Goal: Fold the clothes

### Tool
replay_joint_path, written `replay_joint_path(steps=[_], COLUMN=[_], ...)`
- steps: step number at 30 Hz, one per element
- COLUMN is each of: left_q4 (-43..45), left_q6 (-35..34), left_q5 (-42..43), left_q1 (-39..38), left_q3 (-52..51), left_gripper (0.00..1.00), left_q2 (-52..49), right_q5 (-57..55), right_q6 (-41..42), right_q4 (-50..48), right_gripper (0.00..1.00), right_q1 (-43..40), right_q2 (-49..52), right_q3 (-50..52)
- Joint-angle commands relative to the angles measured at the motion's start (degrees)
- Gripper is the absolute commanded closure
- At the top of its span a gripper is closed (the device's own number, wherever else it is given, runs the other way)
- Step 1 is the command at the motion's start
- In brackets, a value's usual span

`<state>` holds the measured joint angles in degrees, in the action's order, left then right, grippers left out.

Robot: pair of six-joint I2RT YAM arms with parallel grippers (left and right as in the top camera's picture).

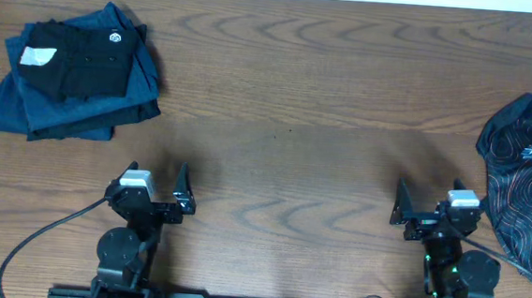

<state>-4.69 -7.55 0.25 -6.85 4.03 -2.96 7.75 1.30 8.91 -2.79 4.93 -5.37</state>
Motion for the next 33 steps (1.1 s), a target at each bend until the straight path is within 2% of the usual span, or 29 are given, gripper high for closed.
replay_joint_path(steps=[1,6,17,19,22,28,33], left_q4=[0.2,-3.9,-29.5,-34.6,-37.5,-37.4,-37.0], left_q6=[-1.3,-1.3,-1.1,-1.1,-1.1,-1.2,-1.2], left_q5=[0.6,0.8,0.8,0.8,0.8,0.8,0.8], left_q1=[0.2,0.2,0.2,0.2,0.2,0.2,0.2], left_q3=[5.8,14.1,41.0,44.8,47.3,47.5,47.5], left_gripper=[0.02,0.02,0.02,0.02,0.02,0.02,0.02], left_q2=[-3.5,-14.6,-45.4,-49.6,-53.7,-56.3,-56.3], right_q5=[-2.0,-2.5,-2.4,-0.8,1.1,-15.6,-18.5], right_q6=[1.0,1.0,-3.6,-3.5,-3.6,0.3,0.6], right_q4=[1.6,6.7,29.4,30.0,28.4,16.6,19.6], right_gripper=[0.01,0.01,0.01,0.01,0.01,0.01,0.01], right_q1=[-0.6,-0.6,-0.6,-0.6,-0.6,-4.2,-11.9], right_q2=[5.0,18.3,58.9,64.3,69.3,76.4,86.9], right_q3=[-7.0,-18.0,-49.1,-52.8,-55.2,-57.6,-66.8])
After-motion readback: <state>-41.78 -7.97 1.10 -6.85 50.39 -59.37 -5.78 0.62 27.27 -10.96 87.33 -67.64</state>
